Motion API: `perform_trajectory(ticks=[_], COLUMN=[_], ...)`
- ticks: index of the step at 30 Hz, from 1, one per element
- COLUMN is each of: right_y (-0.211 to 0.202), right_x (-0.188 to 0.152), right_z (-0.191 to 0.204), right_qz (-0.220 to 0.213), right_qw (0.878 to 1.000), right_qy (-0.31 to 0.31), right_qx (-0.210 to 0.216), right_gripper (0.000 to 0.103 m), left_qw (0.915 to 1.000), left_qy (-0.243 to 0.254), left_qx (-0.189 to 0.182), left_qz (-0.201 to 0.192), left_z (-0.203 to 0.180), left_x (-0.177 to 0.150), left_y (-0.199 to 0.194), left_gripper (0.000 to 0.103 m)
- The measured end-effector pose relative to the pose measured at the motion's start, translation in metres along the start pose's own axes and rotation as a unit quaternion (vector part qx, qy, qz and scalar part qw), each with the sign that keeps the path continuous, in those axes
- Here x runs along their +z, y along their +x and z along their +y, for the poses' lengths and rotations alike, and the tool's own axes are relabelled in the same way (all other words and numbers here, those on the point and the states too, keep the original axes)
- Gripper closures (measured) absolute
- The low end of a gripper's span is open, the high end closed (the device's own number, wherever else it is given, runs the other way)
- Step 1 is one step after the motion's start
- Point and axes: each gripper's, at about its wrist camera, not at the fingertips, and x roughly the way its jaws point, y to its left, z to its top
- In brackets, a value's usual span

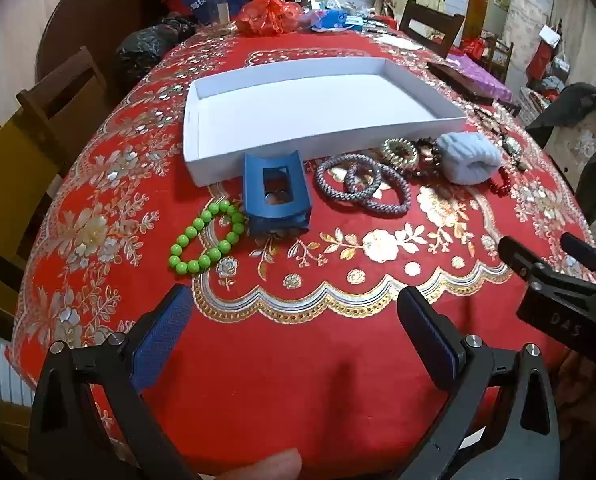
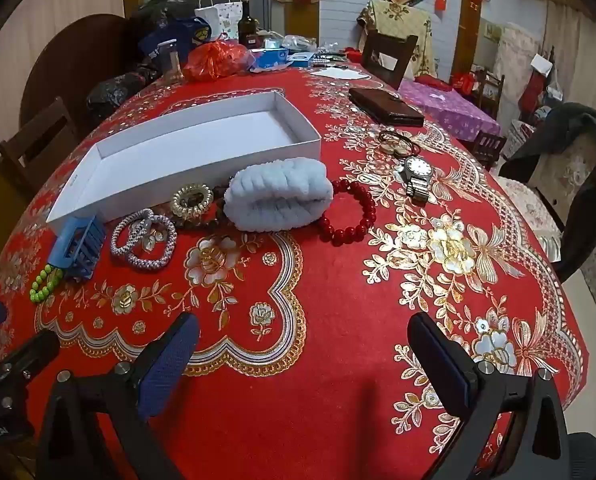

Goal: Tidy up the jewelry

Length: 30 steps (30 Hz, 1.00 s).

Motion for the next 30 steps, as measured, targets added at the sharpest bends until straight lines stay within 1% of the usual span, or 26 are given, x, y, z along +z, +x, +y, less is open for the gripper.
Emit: perform_trajectory(ticks=[3, 4, 6, 7, 8, 10, 11, 12, 30], right_y=[0.000, 0.000, 0.000, 0.001, 0.002, 0.002, 0.002, 0.002, 0.001], right_x=[0.001, 0.001, 0.002, -0.001, -0.001, 0.000, 0.000, -0.001, 0.001], right_z=[0.000, 0.000, -0.001, 0.001, 0.001, 0.000, 0.001, 0.002, -0.002], right_qz=[0.002, 0.002, 0.002, 0.002, 0.002, 0.003, 0.003, 0.003, 0.003], right_qw=[1.000, 1.000, 1.000, 1.000, 1.000, 1.000, 1.000, 1.000, 1.000], right_qy=[0.000, -0.001, -0.001, -0.001, -0.001, 0.000, 0.000, 0.000, 0.004], right_qx=[0.001, 0.000, 0.001, 0.000, 0.000, 0.001, 0.001, 0.001, 0.003], right_gripper=[0.000, 0.000, 0.000, 0.000, 0.000, 0.000, 0.000, 0.000, 0.000], left_qw=[1.0000, 0.9998, 0.9997, 0.9999, 0.9999, 0.9999, 1.0000, 0.9999, 0.9998], left_qy=[-0.004, -0.009, -0.010, -0.005, -0.007, -0.003, -0.002, 0.004, 0.005], left_qx=[-0.008, -0.018, -0.019, -0.011, -0.013, -0.004, -0.002, 0.005, 0.008], left_qz=[-0.004, 0.010, 0.006, 0.005, 0.002, 0.011, 0.008, 0.014, 0.019], left_z=[0.001, 0.006, 0.008, 0.007, 0.008, 0.003, 0.004, -0.004, -0.006], left_x=[-0.001, 0.001, -0.001, -0.003, -0.007, -0.005, -0.008, -0.005, -0.008], left_y=[-0.003, 0.005, 0.006, 0.007, 0.007, 0.008, 0.007, 0.007, 0.006], left_gripper=[0.001, 0.001, 0.001, 0.001, 0.001, 0.001, 0.001, 0.001, 0.001])
